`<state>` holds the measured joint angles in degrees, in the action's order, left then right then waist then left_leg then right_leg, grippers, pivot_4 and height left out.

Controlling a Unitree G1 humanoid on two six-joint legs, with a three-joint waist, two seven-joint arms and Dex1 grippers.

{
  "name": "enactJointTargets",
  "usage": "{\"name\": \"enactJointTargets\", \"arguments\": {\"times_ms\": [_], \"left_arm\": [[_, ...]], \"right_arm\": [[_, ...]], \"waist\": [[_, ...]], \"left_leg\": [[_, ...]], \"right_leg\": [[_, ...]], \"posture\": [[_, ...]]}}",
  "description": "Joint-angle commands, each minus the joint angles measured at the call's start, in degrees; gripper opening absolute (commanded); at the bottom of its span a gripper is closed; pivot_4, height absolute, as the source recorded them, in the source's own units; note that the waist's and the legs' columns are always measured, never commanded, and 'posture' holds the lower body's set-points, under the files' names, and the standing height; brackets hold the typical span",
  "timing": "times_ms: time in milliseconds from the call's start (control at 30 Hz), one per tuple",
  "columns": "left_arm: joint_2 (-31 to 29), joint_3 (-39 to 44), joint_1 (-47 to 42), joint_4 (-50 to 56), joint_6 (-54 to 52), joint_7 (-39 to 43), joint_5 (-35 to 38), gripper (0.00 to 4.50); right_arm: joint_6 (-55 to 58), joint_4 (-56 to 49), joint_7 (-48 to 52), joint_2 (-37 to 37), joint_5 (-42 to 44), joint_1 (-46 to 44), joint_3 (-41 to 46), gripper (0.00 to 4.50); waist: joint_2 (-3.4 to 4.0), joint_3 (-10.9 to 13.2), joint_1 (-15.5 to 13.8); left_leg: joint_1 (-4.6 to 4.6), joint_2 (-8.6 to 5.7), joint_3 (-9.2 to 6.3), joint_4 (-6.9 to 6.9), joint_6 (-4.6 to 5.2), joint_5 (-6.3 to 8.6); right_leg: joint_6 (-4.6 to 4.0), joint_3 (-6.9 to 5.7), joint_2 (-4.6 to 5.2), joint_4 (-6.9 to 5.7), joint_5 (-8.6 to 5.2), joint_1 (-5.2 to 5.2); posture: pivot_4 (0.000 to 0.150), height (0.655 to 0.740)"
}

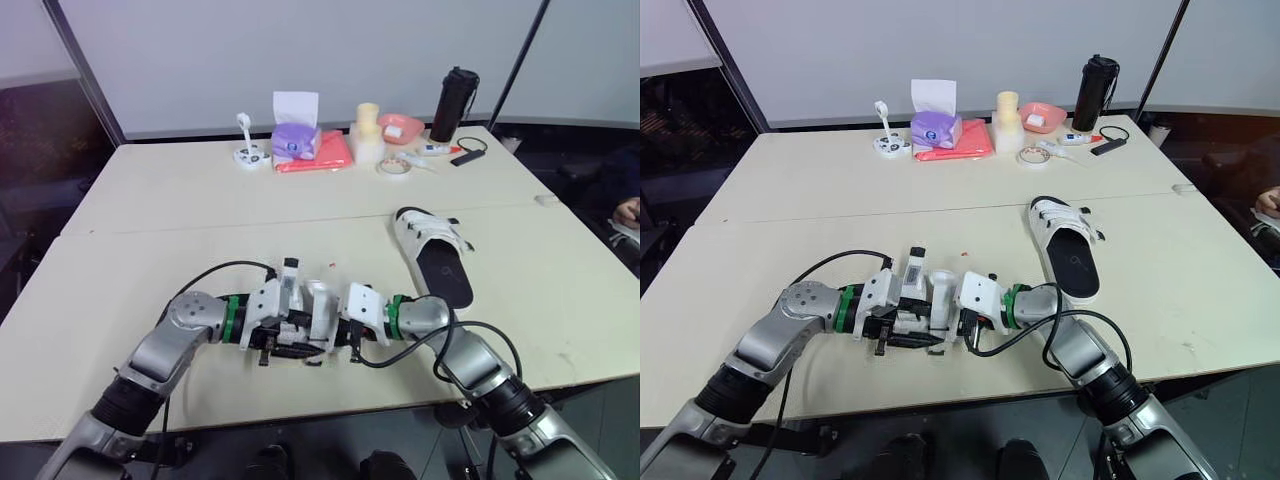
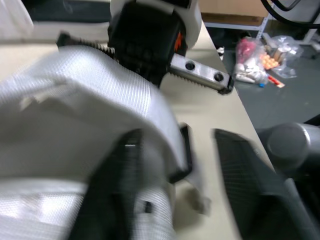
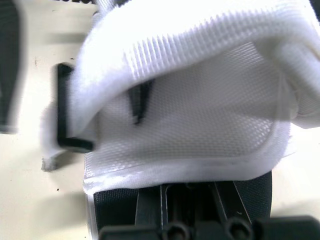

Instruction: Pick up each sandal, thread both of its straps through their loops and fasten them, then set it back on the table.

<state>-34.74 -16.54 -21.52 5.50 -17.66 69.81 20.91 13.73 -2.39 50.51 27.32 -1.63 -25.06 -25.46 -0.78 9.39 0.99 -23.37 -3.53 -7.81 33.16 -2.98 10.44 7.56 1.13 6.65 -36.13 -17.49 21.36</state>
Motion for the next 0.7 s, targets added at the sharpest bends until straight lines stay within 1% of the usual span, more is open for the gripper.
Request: {"name": "enactJointTargets", "arguments": {"times_ms": [33, 67, 267, 400, 433, 600, 633, 700], "left_arm": [[-2.4, 2.8, 1.6, 3.5, -4.7, 0.6, 3.1, 4.26], [-2.8, 3.8, 2.0, 4.8, -5.7, 0.4, 4.2, 4.42], [-4.8, 11.0, 3.4, 12.0, -13.7, -1.4, 13.2, 4.42], [-6.4, 17.6, 3.4, 14.7, -22.5, -3.3, 22.6, 4.42], [-7.4, 18.5, 3.8, 15.0, -24.3, -3.1, 24.1, 4.42], [-14.9, 16.4, 9.9, 16.8, -24.1, 2.6, 21.9, 4.42], [-15.9, 15.5, 11.4, 16.6, -23.1, 3.7, 20.7, 4.42], [-16.0, 13.4, 13.7, 14.8, -20.2, 4.1, 17.6, 4.42]], "right_arm": [[1.9, 6.8, 0.0, 0.5, -3.8, 1.7, -2.7, 0.00], [1.7, 7.0, 0.0, 0.5, -3.8, 1.6, -2.8, 0.00], [0.9, 7.9, 0.4, 0.4, -4.0, 1.0, -3.1, 0.00], [0.3, 8.7, 0.7, 0.3, -4.1, 0.4, -3.2, 0.00], [0.2, 8.9, 0.7, 0.3, -4.1, 0.3, -3.2, 0.00], [-0.3, 9.7, 1.0, 0.2, -4.1, -0.3, -3.4, 0.00], [-0.4, 9.9, 1.0, 0.1, -4.1, -0.4, -3.4, 0.00], [-0.6, 10.2, 1.0, -0.1, -4.1, -0.5, -3.6, 0.00]], "waist": [[0.00, 0.0, 0.1], [0.00, 0.0, 0.1], [-0.02, 0.0, 0.0], [-0.03, 0.0, 0.1], [-0.03, 0.0, 0.1], [0.02, 0.0, 0.1], [0.01, 0.0, 0.1], [0.03, 0.0, 0.0]], "left_leg": [[0.00, 0.01, 0.00, 0.00, 0.00, 0.00], [0.00, 0.03, 0.00, -0.01, 0.01, 0.00], [0.00, 0.09, -0.02, -0.01, -0.03, 0.02], [0.00, 0.09, -0.03, -0.01, -0.08, 0.05], [0.00, 0.11, -0.03, -0.01, -0.08, 0.05], [0.00, 0.14, 0.03, -0.05, -0.06, 0.04], [0.00, 0.15, 0.02, -0.05, -0.07, 0.04], [0.00, 0.17, 0.04, -0.05, -0.10, 0.06]], "right_leg": [[0.00, 0.00, -0.01, 0.00, 0.00, 0.00], [0.00, 0.00, -0.02, 0.00, 0.00, 0.01], [-0.07, 0.01, -0.09, 0.00, 0.04, 0.02], [-0.09, 0.01, -0.09, 0.00, 0.03, 0.02], [-0.09, 0.01, -0.10, 0.00, 0.04, 0.03], [-0.18, 0.04, -0.15, 0.00, 0.03, 0.08], [-0.19, 0.04, -0.14, 0.00, 0.03, 0.08], [-0.26, 0.06, -0.07, 0.03, 0.04, 0.08]], "posture": [[0.150, 0.7344], [0.150, 0.7344], [0.150, 0.7344], [0.150, 0.7344], [0.150, 0.7344], [0.150, 0.7344], [0.150, 0.7344], [0.150, 0.7344]]}}
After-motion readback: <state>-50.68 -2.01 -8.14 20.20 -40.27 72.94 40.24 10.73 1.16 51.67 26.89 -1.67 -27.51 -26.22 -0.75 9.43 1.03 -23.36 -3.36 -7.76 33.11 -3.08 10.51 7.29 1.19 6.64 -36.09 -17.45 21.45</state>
